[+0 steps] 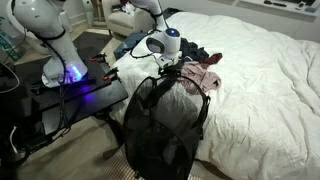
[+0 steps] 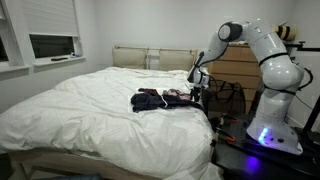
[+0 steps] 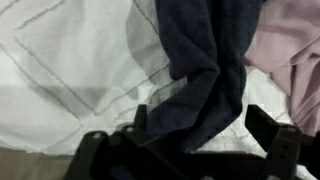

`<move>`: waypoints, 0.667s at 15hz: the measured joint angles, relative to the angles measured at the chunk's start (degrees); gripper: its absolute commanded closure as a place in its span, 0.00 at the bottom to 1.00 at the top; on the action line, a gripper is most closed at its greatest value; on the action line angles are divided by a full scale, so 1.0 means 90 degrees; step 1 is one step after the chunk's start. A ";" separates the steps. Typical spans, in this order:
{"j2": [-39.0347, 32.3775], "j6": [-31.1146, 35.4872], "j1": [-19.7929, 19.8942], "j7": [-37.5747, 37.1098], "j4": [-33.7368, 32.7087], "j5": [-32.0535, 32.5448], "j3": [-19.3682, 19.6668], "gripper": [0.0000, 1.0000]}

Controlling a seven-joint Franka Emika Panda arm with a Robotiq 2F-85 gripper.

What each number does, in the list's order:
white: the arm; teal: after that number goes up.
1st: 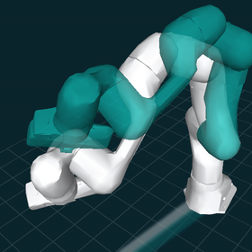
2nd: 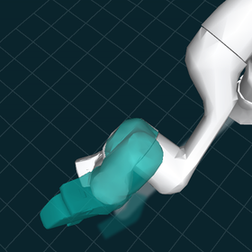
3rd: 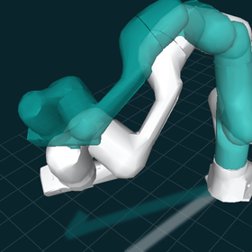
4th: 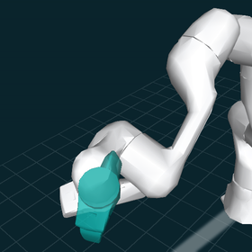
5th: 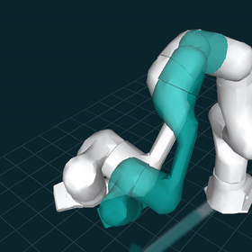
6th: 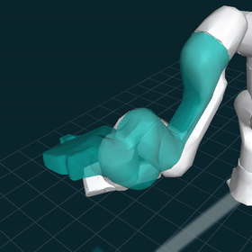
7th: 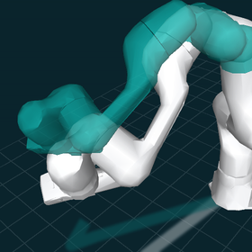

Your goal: Pick up the hoodie and put it in the bag

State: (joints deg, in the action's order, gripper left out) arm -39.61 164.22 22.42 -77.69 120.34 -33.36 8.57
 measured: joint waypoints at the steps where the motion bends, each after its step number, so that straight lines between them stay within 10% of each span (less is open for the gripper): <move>1: -0.0064 0.0000 0.0000 0.0000 -0.0028 0.0000 -0.0012 0.00; 2: -0.0114 0.0000 0.0000 0.0002 -0.0056 0.0000 -0.0024 0.25; 10: -0.0225 0.0000 0.0028 0.0243 -0.0134 0.0000 -0.0060 0.79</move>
State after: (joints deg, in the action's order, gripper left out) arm -41.64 164.22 22.67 -75.51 119.13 -33.36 8.04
